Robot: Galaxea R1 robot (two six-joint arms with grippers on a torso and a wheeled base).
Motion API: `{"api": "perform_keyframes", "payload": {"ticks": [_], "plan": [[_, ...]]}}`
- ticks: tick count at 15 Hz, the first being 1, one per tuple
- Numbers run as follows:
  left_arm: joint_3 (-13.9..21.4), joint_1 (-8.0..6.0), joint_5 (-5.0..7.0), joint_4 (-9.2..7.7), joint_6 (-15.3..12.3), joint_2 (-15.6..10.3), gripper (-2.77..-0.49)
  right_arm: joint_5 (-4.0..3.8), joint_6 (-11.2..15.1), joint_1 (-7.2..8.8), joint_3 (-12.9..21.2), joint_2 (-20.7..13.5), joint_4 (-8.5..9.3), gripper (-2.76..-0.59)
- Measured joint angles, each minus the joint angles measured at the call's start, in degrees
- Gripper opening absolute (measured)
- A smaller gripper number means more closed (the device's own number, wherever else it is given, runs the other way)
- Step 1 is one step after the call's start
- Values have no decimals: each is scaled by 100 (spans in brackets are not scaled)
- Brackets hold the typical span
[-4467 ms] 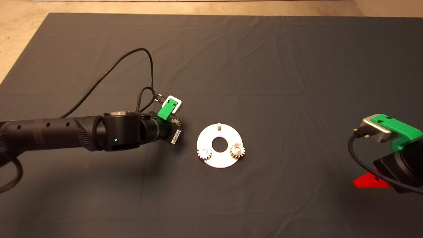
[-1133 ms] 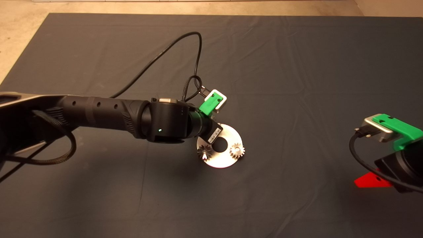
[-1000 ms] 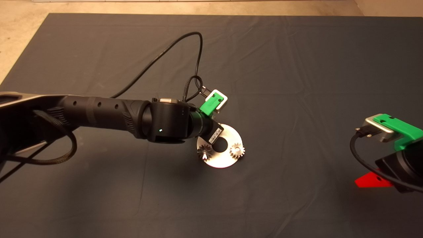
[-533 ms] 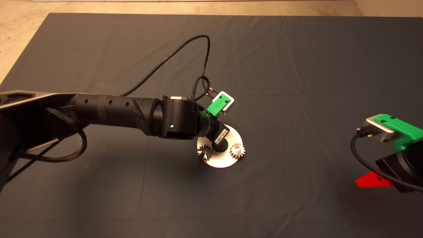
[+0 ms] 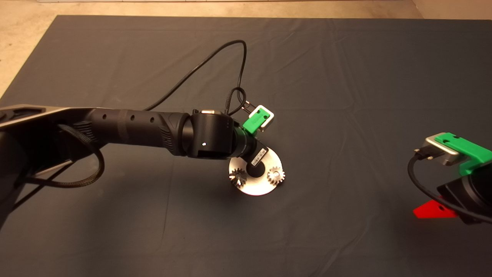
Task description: Install three planetary gears onto the carrier pins
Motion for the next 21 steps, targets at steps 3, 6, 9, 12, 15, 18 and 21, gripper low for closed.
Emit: {"api": "perform_keyframes", "payload": {"ticks": [3, 6, 9, 12, 15, 18, 21], "plan": [[0, 13, -113, -2, -5, 0, -250, 2, 0, 0, 0, 0, 0, -149], [0, 14, -121, 0, -17, 22, -250, 2, 0, 0, 0, -2, 0, -149], [-2, 13, -126, 0, -22, 20, -250, 5, 0, 0, 0, 0, 0, -149], [-2, 13, -194, 0, -36, 16, -250, 2, 0, 0, 0, 0, 0, -149], [-48, 13, -328, 0, -46, 28, -250, 2, 0, -2, 0, 0, 0, -149], [-126, 14, -332, 1, -41, 24, -250, 5, 0, -1, 0, -2, 0, -149], [-126, 14, -335, 0, -39, 25, -250, 5, 0, 0, 0, 0, 0, -149]]}}
